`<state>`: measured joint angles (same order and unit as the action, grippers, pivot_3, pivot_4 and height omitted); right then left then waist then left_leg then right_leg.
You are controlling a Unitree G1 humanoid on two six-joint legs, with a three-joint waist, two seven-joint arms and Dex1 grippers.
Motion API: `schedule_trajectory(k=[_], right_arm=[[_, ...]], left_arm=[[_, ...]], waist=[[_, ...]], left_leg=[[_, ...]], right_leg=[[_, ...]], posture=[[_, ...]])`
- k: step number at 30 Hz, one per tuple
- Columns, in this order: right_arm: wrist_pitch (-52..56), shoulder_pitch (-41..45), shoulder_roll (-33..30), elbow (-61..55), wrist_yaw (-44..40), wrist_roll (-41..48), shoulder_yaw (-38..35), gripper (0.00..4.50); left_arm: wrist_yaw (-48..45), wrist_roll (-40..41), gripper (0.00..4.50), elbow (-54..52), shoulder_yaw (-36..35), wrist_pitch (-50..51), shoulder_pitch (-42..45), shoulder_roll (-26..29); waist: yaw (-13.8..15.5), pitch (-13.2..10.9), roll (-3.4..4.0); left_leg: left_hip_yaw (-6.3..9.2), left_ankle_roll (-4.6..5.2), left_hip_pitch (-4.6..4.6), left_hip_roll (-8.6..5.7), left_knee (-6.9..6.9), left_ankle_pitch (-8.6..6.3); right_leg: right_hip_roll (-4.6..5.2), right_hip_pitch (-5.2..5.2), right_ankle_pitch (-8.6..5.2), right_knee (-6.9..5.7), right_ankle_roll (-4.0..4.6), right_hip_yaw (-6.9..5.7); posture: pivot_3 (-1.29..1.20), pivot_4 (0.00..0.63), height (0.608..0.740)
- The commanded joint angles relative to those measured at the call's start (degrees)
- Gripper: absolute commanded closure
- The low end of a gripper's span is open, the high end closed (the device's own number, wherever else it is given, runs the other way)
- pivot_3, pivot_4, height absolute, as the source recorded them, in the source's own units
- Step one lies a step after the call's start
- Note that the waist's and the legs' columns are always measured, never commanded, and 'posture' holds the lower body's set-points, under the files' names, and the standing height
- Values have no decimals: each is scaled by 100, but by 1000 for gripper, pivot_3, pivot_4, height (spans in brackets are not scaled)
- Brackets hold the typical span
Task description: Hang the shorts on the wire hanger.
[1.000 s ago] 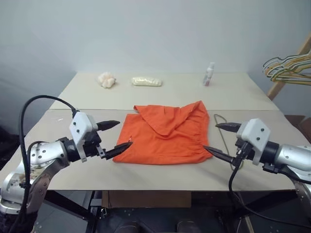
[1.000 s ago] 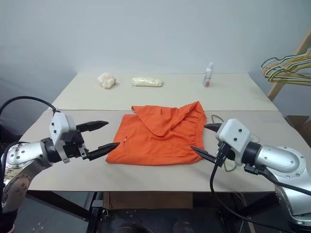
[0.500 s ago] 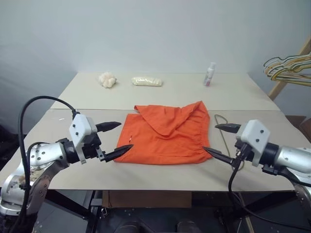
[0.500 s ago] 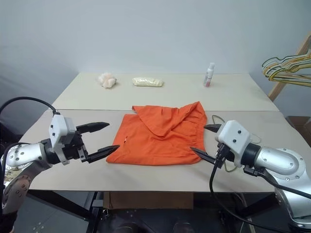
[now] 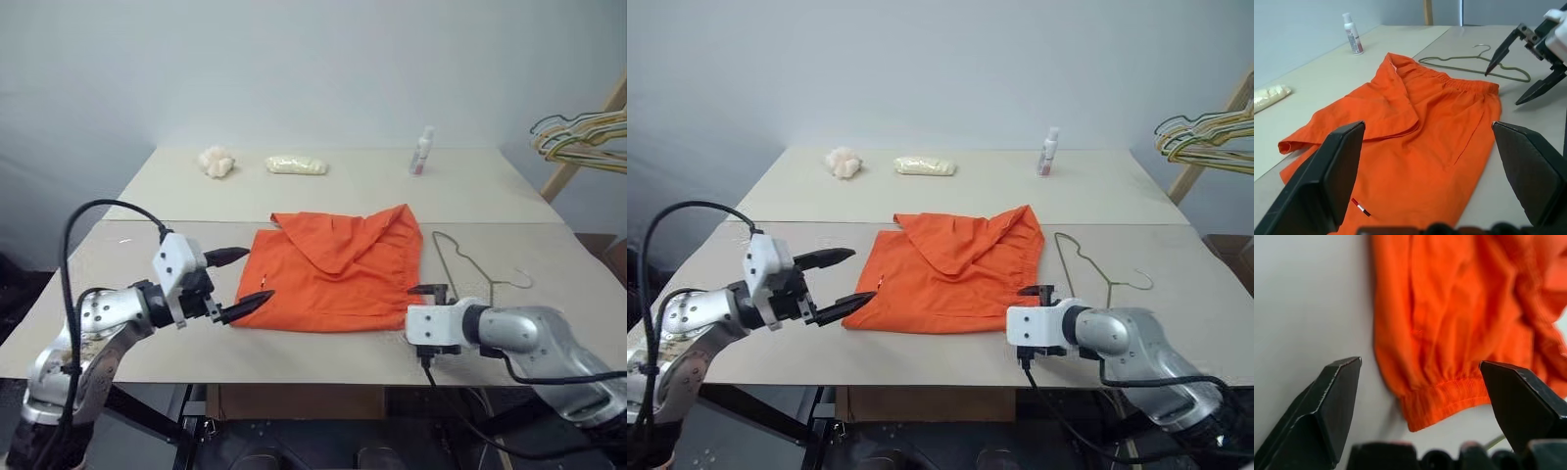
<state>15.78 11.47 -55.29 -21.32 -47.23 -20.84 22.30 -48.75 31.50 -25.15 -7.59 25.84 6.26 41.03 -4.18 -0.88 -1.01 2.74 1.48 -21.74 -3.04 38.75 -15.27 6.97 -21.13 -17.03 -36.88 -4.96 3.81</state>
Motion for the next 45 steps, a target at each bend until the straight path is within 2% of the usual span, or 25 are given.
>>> schedule_trajectory(k=[1, 3, 7, 10, 14, 17, 20, 25, 29, 33, 40, 43, 45], right_arm=[[-166, 473, 284, 578, 152, -770, 297, 211], [-266, 638, 402, 861, 153, -998, 388, 623], [-469, 752, 524, 1097, 114, -1180, 400, 2057], [-586, 700, 584, 1031, 27, -1108, 289, 3163], [-732, 663, 592, 982, 27, -1112, 188, 4465], [-814, 660, 623, 944, 73, -1039, 59, 4465], [-881, 671, 647, 881, 76, -958, -70, 4465], [-909, 641, 661, 694, -48, -850, -230, 4465], [-846, 573, 696, 557, -73, -823, -335, 4500], [-795, 492, 704, 432, -113, -792, -408, 4500], [-839, 515, 703, 433, -115, -771, -468, 4500], [-954, 534, 683, 457, -142, -682, -522, 4500], [-1251, 570, 613, 531, -192, -463, -589, 4500]], left_arm=[[-5, -75, 0, -36, 11, -179, 179, -26], [5, -118, 0, -24, 32, -210, 171, -50], [68, -367, 0, 72, 207, -419, 61, -178], [188, -800, 0, 109, 455, -618, -102, -228], [200, -1799, 0, 374, 1013, -972, -111, 62], [170, -2586, 0, 815, 1516, -1344, -9, 269], [-73, -2935, 0, 1148, 1587, -1609, 122, 652], [-401, -4009, 0, 1769, 2287, -2002, 762, 1086], [-367, -4435, 894, 2033, 2528, -1967, 1176, 916], [-400, -4559, 2211, 2198, 2633, -1908, 1456, 636], [-436, -4702, 4491, 2459, 2665, -2071, 1587, 491], [-560, -4656, 4491, 2598, 2581, -2256, 1645, 553], [-993, -4400, 4491, 2680, 2507, -2574, 1676, 772]], waist=[[-17, 0, 1], [-49, 1, 0], [-76, 1, 0], [-87, 1, 0], [-130, 1, 0], [-139, 0, 2], [-155, 0, 2], [-139, -2, 5], [-168, -2, 5], [-230, -2, 5], [-434, -2, 5], [-470, -2, 4], [-486, -2, 4]], left_leg=[[0, 0, -3, 0, 0, 0], [0, -1, -1, 1, -1, 1], [2, -1, 1, -1, 0, 1], [2, -1, 0, -2, -1, 1], [2, -1, -3, -1, -1, 1], [2, -1, 5, -2, -2, 1], [1, -1, 0, -2, -2, 1], [3, -1, -2, -2, -2, 0], [3, 0, -12, -3, -1, 0], [3, 1, -30, -3, 4, 1], [3, 2, -26, -3, 4, 1], [5, 2, -25, -3, 5, 1], [5, 2, -24, -3, 4, 1]], right_leg=[[0, -2, 0, -1, 0, 0], [-1, -2, 0, -5, 0, 3], [0, 1, 0, -5, 0, 2], [0, 1, 0, -6, 0, 2], [-1, 2, 0, -11, 0, 3], [-2, 4, 0, -10, 1, 3], [-2, 1, 0, -10, 0, 2], [-2, -6, 0, -10, 0, -1], [-1, -6, 0, -14, 0, -3], [-2, -9, 0, -23, 0, -2], [-2, -4, 0, -24, -1, -1], [-2, -3, 0, -24, -1, -2], [-2, -3, 0, -25, -1, -2]], posture=[[-149, 0, 740], [-142, 0, 740], [-132, 0, 740], [-132, 0, 740], [-136, 0, 740], [-142, 0, 740], [-153, 0, 740], [-176, 0, 740], [-188, 0, 740], [-204, 0, 740], [-205, 0, 740], [-202, 0, 740], [-196, 0, 740]])
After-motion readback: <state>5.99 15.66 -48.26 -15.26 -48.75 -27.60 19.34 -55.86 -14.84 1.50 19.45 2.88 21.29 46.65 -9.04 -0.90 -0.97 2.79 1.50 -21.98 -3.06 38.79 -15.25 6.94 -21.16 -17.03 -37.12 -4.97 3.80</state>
